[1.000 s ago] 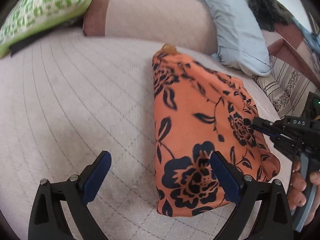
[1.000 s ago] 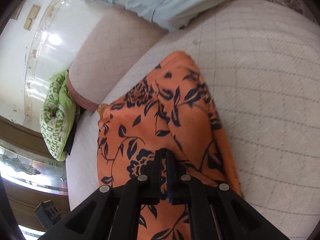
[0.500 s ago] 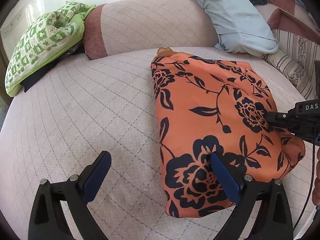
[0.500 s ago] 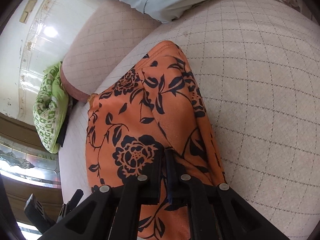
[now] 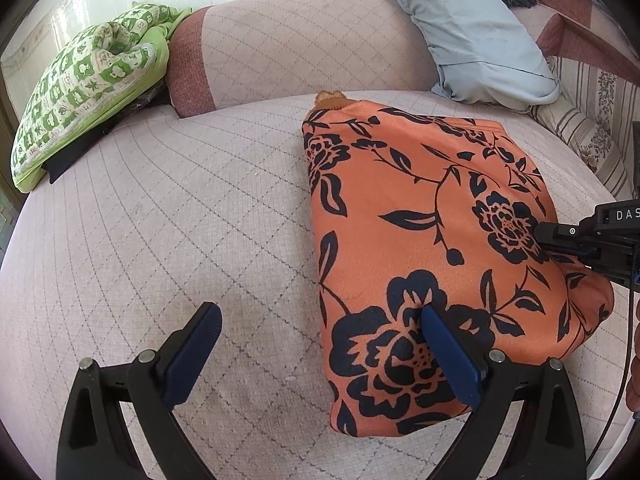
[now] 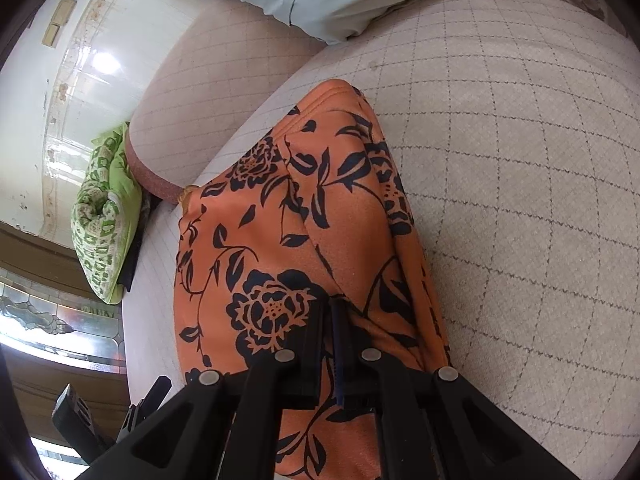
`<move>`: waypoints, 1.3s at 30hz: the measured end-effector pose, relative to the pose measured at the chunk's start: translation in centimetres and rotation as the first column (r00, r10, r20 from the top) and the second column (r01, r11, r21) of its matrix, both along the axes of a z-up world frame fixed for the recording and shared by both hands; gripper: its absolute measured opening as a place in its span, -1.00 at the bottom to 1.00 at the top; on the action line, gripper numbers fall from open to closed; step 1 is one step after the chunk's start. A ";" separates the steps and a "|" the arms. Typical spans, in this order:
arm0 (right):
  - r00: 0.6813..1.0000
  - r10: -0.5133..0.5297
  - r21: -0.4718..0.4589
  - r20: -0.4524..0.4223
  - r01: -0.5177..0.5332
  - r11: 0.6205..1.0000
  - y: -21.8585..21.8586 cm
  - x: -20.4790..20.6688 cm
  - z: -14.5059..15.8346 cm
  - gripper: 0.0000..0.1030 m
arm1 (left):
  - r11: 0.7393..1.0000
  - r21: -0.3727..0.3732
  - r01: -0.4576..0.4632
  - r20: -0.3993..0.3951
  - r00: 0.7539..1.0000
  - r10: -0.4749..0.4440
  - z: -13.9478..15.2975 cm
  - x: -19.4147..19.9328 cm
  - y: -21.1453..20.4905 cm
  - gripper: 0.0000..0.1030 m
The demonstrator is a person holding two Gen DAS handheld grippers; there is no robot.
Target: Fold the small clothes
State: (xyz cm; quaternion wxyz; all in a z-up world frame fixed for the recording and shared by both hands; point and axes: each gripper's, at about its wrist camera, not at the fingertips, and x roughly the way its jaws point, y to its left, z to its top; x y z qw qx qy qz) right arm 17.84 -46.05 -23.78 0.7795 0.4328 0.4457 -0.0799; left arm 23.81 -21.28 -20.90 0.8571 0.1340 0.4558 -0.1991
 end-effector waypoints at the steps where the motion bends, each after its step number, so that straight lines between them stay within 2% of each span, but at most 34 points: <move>1: 1.000 -0.001 0.004 0.001 0.001 1.000 0.0 0.0 0.0 -0.87 | 1.000 -0.002 -0.001 -0.002 1.000 0.001 0.0 0.0 0.0 0.94; 6: 1.000 0.004 0.013 0.014 -0.004 1.000 0.0 -0.1 0.4 -0.88 | 1.000 -0.016 -0.007 -0.007 1.000 0.006 0.2 0.1 0.2 0.93; 9: 0.997 0.000 0.061 0.072 -0.004 0.998 -0.2 -0.4 1.1 -0.84 | 1.000 -0.015 -0.010 0.007 1.000 0.010 0.5 0.1 0.1 0.93; 15: 0.991 0.035 0.032 0.131 -0.040 0.999 1.2 -0.1 2.4 -0.84 | 1.000 -0.004 -0.014 0.031 0.999 0.014 0.9 0.3 0.0 0.93; 19: 0.992 0.065 0.027 0.106 -0.069 0.997 2.4 0.7 2.0 -0.84 | 1.000 -0.002 -0.017 0.029 0.999 0.017 0.8 0.5 0.0 0.93; 22: 0.996 0.086 0.007 -0.001 -0.086 0.996 3.2 1.5 0.3 -0.87 | 1.000 0.009 -0.014 0.023 1.000 0.013 0.3 0.6 -0.2 0.94; 30: 0.997 0.078 0.027 0.028 -0.079 0.997 2.8 1.3 0.8 -0.87 | 1.000 -0.006 -0.024 0.008 1.000 0.024 0.4 0.8 -0.1 0.93; 35: 0.997 -0.002 0.019 0.071 0.001 1.000 0.3 2.0 1.8 -0.84 | 0.994 -0.105 -0.042 0.008 0.999 0.043 2.3 1.8 1.1 0.93; 37: 0.996 -0.045 0.035 0.070 0.043 0.998 -0.8 2.2 1.5 -0.84 | 0.993 -0.104 -0.064 0.028 0.997 0.067 2.7 2.6 1.6 0.93; 39: 0.994 -0.082 0.043 0.065 0.079 0.996 -1.6 2.4 0.8 -0.83 | 0.992 -0.072 -0.099 0.024 0.995 0.101 2.2 3.7 2.1 0.93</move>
